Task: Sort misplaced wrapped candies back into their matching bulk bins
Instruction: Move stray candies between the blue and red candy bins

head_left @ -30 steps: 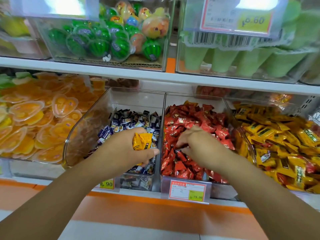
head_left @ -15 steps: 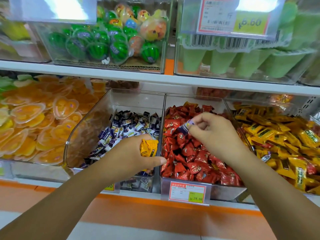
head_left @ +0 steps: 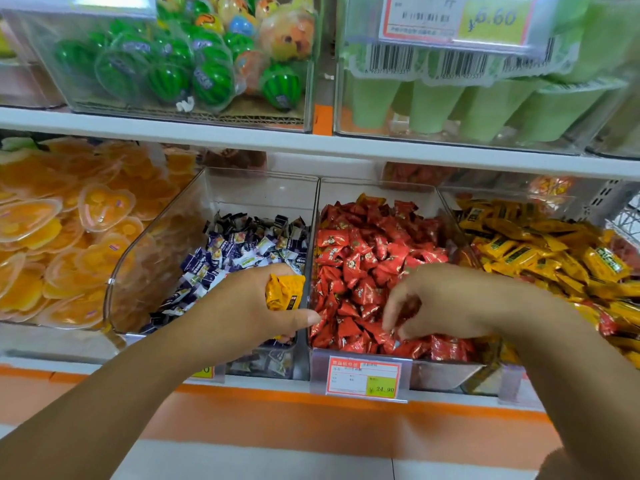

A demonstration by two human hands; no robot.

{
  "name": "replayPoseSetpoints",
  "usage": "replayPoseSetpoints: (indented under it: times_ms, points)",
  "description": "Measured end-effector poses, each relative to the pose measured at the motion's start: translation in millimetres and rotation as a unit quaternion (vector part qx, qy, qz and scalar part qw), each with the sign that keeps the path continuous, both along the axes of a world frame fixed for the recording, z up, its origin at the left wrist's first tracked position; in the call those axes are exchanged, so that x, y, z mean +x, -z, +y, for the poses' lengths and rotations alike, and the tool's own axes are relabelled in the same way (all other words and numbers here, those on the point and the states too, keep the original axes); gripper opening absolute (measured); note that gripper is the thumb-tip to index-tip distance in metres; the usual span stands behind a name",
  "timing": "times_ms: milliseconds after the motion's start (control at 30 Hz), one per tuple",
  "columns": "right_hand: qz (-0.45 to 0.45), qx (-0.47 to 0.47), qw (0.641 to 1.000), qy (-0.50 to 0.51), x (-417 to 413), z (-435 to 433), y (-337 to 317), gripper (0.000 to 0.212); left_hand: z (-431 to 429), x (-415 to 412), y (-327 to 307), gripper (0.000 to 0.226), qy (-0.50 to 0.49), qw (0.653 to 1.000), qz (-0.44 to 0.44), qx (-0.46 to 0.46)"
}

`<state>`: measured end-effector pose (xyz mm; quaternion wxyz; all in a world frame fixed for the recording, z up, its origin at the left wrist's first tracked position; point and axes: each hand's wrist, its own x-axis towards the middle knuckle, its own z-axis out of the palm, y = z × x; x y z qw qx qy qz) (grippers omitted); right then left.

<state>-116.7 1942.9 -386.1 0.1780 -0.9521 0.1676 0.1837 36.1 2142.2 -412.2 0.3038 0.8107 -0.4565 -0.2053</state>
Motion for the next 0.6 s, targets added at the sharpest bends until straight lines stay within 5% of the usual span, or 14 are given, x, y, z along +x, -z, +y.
replayPoseSetpoints:
  times_ms: [233,433,600]
  points:
    - [0.007,-0.125,0.991,-0.039,-8,-1,34,0.063,-1,0,1,0.034,-0.005,1.000,-0.010,-0.007]
    - [-0.091,-0.183,0.978,-0.048,-1,8,41,0.045,-1,-3,2,0.034,-0.005,1.000,-0.006,-0.024]
    - [-0.157,-0.061,0.986,0.011,-6,-2,45,0.033,-1,-3,4,0.036,-0.008,1.000,0.001,-0.019]
